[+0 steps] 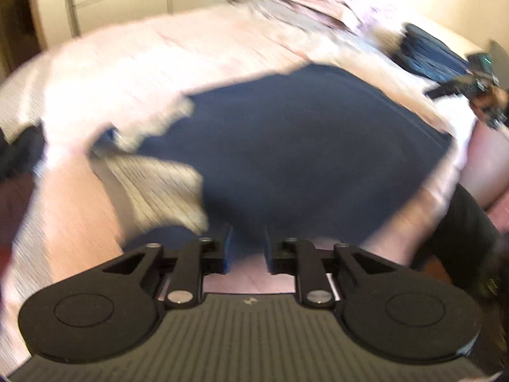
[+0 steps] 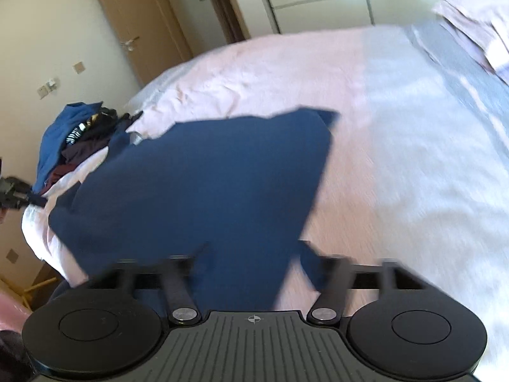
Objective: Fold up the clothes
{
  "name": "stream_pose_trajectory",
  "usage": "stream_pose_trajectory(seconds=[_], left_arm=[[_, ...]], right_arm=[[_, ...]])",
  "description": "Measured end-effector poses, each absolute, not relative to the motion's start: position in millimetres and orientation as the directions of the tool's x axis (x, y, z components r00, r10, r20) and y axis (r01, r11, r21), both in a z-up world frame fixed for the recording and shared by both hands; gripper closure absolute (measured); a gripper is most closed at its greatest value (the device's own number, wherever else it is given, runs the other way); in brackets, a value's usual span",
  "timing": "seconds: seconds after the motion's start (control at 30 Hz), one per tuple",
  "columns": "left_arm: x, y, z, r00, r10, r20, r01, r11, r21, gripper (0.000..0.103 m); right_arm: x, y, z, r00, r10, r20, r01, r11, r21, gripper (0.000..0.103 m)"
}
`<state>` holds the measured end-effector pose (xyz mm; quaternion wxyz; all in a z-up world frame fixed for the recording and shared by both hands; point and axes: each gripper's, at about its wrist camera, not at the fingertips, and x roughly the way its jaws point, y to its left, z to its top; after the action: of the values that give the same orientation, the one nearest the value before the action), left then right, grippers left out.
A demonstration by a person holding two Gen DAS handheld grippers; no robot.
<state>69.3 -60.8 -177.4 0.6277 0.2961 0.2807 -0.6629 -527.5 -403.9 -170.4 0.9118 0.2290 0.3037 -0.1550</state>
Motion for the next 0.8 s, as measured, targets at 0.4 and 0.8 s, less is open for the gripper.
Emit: stream_pose_trajectory(seconds=[0.4,0.8], left_arm=[[139.4,-286.8,-226.9,-0.063,-0.688,-0.723,0.998,-0.051,-0.038,0.063],[164.4,-389.5,-295.8,-0.194,-0.630,-0.752,0.975,-0.043,-0.216,0.063]], right_arm=[[-386.2,-488.9,-218.3,0.699,-0.173,-0.694,0.365,0.921,0.138,0.036],[-361.9,-625.8,-258.5,0.755,-0.210,-0.621,0.500,0.798,0.338,0.036]])
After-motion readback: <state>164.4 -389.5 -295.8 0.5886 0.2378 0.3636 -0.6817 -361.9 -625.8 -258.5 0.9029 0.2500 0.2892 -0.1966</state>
